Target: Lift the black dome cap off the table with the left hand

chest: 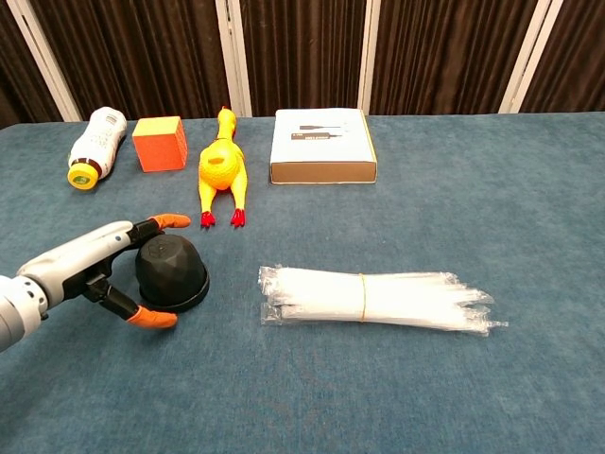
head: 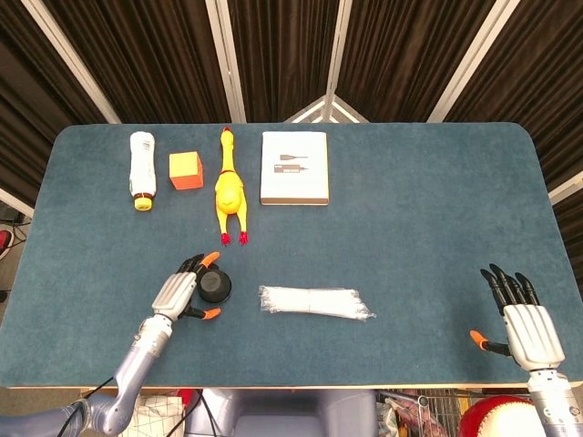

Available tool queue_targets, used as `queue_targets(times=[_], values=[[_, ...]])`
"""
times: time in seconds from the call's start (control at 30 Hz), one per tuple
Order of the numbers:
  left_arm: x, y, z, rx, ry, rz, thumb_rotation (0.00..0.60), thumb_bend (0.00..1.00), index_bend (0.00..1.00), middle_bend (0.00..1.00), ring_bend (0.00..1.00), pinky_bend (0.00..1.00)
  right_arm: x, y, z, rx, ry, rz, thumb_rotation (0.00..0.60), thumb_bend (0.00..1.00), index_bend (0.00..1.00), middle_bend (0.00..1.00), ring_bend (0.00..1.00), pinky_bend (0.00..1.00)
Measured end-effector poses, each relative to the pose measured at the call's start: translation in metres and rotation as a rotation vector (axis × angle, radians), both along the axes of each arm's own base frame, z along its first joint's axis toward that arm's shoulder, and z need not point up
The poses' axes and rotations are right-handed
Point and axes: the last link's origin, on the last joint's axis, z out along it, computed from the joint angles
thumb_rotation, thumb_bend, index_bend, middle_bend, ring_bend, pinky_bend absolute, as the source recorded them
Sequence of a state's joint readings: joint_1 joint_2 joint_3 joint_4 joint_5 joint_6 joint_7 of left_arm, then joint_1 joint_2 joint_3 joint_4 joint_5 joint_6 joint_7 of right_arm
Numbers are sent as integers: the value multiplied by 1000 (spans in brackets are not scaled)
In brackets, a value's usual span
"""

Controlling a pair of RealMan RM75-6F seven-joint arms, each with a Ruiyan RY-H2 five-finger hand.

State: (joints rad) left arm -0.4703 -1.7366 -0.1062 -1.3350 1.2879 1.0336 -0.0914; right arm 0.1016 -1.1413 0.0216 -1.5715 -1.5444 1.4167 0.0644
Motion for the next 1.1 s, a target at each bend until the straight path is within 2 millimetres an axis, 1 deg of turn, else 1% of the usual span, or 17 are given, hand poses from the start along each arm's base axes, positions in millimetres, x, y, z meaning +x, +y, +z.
queue_targets(times=[0.3,0.53,0.8,0.93,1.03,1.1], values=[[-2,2,3,13,14,8,600,255,49,234,0,0,-1,1,-1,7,1,-6,600,190,15,30,122,0],[-2,3,5,24,9,16,600,308,51,270,0,0,-1,0,-3,8,1,-9,600,189,15,30,122,0],[-2,3,2,14,13,23,600,312,50,263,0,0,-1,0,-4,12,2,-10,600,189,15,30,122,0],[-1,3,2,12,10,17,600,314,51,289,0,0,-1,1,-3,7,2,-13,600,190,15,30,122,0],[0,3,2,16,10,17,600,354,53,316,0,0,-1,0,-4,8,0,-14,600,189,15,30,122,0],[1,3,2,18,11,18,600,403,54,339,0,0,-1,0,-4,11,0,-14,600,189,15,31,122,0]])
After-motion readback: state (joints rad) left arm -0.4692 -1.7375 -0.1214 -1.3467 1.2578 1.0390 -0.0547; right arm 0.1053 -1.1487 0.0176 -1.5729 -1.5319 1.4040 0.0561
